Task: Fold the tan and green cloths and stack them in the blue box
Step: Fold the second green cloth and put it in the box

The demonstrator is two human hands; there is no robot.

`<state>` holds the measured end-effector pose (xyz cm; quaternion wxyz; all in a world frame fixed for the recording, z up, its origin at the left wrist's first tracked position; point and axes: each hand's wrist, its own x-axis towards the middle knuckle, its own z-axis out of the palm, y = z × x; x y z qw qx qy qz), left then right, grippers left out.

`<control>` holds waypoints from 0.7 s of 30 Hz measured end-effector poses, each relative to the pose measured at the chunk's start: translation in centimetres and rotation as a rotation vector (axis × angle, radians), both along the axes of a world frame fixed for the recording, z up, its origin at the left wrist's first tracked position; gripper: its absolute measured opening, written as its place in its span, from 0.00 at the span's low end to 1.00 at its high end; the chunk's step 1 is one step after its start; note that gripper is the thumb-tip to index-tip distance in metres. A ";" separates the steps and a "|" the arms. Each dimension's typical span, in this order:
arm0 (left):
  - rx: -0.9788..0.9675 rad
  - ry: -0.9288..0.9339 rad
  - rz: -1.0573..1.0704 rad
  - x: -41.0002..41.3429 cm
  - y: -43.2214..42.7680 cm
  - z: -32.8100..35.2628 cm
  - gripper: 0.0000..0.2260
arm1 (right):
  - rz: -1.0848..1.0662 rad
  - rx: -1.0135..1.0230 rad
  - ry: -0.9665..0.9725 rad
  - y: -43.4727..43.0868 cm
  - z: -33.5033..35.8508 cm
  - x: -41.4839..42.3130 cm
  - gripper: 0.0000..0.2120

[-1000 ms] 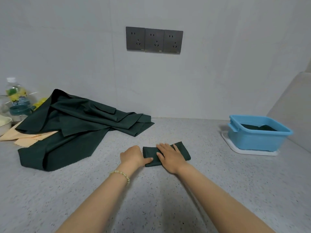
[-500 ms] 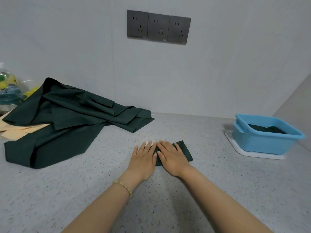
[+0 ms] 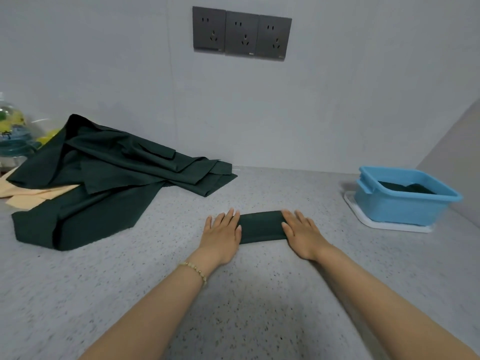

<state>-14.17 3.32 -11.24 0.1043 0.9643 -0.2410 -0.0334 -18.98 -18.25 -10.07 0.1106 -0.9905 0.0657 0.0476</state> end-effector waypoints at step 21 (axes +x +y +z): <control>-0.715 0.333 0.064 -4.3 -1.6 3.8 0.19 | -0.488 1.476 -0.049 5.2 5.0 -5.1 0.11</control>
